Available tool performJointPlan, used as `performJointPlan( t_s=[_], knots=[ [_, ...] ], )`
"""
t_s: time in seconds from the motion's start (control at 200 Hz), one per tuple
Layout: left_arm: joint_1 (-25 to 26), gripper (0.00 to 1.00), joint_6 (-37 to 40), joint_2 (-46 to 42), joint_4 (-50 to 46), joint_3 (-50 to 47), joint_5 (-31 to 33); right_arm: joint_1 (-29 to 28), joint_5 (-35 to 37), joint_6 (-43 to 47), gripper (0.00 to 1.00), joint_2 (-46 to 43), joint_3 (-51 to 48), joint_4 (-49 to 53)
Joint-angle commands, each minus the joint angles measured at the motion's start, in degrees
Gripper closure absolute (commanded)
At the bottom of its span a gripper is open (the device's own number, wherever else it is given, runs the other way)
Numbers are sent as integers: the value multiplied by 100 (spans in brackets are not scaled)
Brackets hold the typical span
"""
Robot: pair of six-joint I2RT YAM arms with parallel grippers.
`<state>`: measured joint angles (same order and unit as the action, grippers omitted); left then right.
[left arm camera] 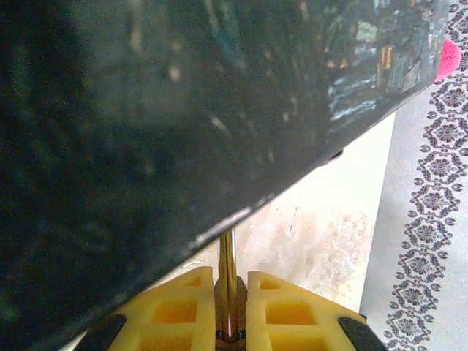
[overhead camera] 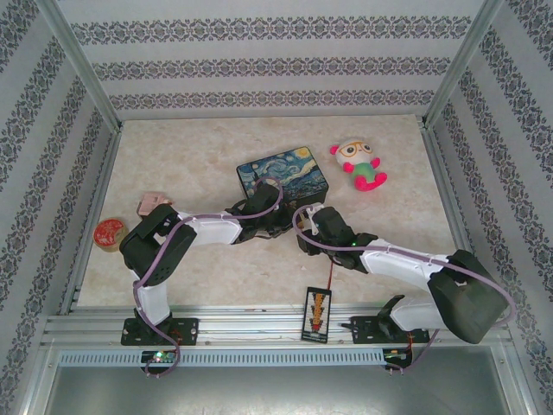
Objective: Unlock the padlock with the key
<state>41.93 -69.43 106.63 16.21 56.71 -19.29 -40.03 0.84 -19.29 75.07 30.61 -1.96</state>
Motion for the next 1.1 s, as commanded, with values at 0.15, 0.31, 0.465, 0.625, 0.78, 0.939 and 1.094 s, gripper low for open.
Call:
performJointPlan(
  t_s=[0.15,0.31,0.465,0.625,0.78,0.939,1.094],
  knots=[
    [18,93,-387,-10,-619,-108,-295,-60,255,122,63,275,283,-159],
    [18,93,-377,1,-603,-119,-312,-57,271,196,64,522,422,-260],
    [19,93,-368,-1,-581,-130,-335,-28,319,182,71,731,520,-359],
    [19,93,-376,-7,-548,-160,-343,78,319,62,84,859,539,-482],
    [8,93,-360,-21,-522,-197,-343,404,-283,-155,88,784,348,-841],
    [10,93,-367,2,-461,-216,-370,843,-1237,-353,93,693,151,-1271],
    [9,93,-377,41,-408,-222,-400,1177,-1996,-510,96,730,94,-1511]
  ],
)
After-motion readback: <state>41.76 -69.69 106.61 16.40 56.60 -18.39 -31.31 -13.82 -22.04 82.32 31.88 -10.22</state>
